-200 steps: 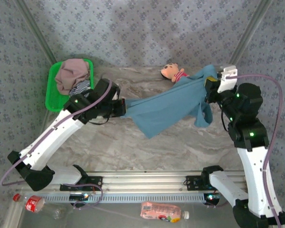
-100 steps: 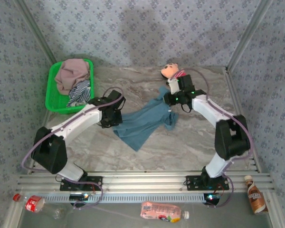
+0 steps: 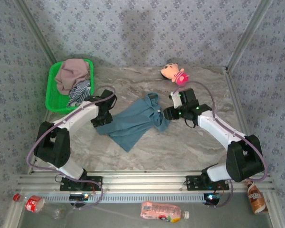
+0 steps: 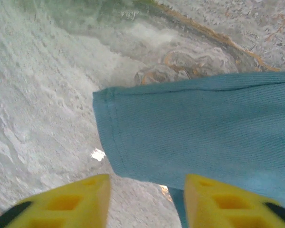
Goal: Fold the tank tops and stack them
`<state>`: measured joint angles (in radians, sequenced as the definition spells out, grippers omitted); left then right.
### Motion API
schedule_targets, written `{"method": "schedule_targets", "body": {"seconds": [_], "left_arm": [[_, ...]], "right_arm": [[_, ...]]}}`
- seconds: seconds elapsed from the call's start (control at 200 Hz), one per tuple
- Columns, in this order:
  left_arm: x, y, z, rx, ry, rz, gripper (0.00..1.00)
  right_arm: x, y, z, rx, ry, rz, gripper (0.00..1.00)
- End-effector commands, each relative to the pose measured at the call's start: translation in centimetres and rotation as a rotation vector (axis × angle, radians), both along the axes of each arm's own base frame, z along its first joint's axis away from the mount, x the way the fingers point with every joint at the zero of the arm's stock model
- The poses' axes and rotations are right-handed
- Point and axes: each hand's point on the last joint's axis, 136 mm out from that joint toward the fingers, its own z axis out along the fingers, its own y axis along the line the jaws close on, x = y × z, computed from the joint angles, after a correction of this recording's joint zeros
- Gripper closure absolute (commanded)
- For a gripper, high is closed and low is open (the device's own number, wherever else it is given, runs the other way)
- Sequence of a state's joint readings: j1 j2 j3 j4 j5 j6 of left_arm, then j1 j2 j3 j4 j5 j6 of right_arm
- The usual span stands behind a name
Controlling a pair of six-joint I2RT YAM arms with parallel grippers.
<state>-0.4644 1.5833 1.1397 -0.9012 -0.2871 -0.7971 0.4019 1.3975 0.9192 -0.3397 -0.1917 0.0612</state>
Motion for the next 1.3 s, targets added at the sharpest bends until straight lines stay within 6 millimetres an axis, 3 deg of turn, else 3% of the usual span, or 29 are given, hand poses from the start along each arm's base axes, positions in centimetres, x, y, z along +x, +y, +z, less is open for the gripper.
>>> {"method": "schedule_targets", "body": {"seconds": [0.0,0.065,0.295,0.365,0.425,0.555,0.705,0.839,0.954,1.114,1.184,1.294], "left_arm": [[-2.3,-1.8,1.6,-0.024,0.018,-0.056,0.47],[-4.1,-3.3,1.9,-0.057,0.024,-0.077,0.44],[-9.6,-10.3,-1.0,-0.165,0.051,-0.181,0.4],[-10.3,-12.5,-2.3,-0.188,0.07,-0.23,0.4],[-10.5,-13.9,-3.4,-0.18,0.089,-0.271,0.4],[-10.4,-15.4,-5.2,-0.13,0.128,-0.341,0.42],[-10.6,-14.8,-7.1,-0.041,0.192,-0.381,0.51],[-11.3,-13.7,-8.2,0.019,0.247,-0.39,0.73],[-12.1,-14.5,-8.5,-0.017,0.29,-0.433,0.98],[-13.3,-19.0,-6.1,-0.14,0.312,-0.582,1.0],[-13.9,-22.1,-4.3,-0.23,0.302,-0.665,1.0],[-14.3,-27.2,-1.5,-0.379,0.269,-0.801,1.0]], "right_arm": [[-2.2,1.0,-3.0,0.006,0.106,-0.026,0.41],[-2.2,1.6,-3.6,0.005,0.11,-0.009,0.39],[-3.9,3.7,-7.7,-0.041,0.189,0.077,0.35],[-3.8,3.4,-8.7,-0.072,0.219,0.078,0.38],[-3.1,3.1,-8.7,-0.069,0.198,0.059,0.49],[-2.3,3.1,-7.6,-0.058,0.158,0.045,0.76],[-2.2,1.9,-6.7,-0.044,0.14,0.014,0.89],[-1.3,0.8,-4.5,-0.035,0.089,-0.008,0.91],[0.0,0.4,-1.8,-0.037,0.033,0.001,0.92],[4.3,-1.6,1.7,-0.024,-0.073,-0.032,0.93],[6.9,-2.6,2.7,-0.033,-0.125,-0.04,0.93],[10.4,-2.0,4.1,-0.006,-0.197,-0.019,0.93]]}}
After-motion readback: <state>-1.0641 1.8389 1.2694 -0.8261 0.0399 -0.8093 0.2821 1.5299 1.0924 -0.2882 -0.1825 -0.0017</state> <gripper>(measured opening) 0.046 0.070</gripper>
